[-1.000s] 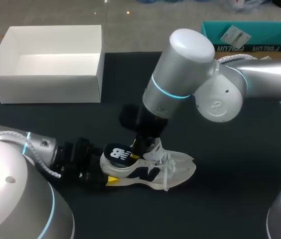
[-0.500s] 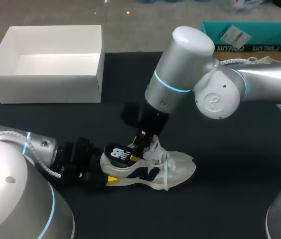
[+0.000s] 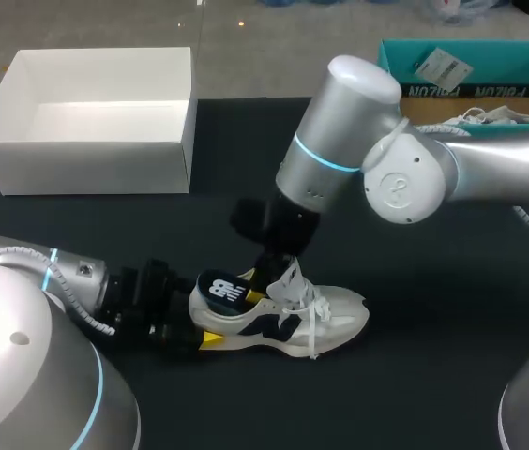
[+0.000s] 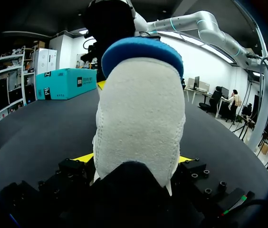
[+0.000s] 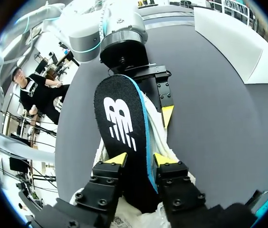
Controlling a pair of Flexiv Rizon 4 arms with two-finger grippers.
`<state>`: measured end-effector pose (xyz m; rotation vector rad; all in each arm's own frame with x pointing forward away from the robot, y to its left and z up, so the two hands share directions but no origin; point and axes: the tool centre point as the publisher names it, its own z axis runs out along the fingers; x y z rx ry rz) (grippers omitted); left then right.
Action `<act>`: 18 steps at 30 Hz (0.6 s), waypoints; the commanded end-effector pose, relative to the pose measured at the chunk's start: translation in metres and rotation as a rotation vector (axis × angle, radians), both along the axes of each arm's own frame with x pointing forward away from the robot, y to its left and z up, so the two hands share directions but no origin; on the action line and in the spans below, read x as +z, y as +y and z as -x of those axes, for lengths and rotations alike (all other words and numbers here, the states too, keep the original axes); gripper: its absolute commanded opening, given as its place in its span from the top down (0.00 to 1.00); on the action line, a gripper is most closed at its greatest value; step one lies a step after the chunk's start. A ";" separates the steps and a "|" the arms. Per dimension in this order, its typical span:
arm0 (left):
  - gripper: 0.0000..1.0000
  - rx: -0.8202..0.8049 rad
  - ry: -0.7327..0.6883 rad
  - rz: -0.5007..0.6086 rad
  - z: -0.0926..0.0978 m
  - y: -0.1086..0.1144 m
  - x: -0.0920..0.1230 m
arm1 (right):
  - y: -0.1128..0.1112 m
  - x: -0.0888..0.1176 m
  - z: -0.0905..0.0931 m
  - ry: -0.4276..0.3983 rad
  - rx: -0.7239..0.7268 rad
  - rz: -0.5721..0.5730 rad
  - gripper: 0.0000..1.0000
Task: Take the shoe out of the shoebox, open the shoe tongue, remove and reinsert the insole, then place the shoe into the shoebox
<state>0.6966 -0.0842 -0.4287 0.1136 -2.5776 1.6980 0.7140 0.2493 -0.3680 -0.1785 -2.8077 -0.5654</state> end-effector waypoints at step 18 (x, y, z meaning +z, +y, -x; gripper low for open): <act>1.00 0.001 0.000 -0.004 0.001 -0.001 -0.002 | 0.022 0.058 -0.003 -0.046 0.017 -0.303 1.00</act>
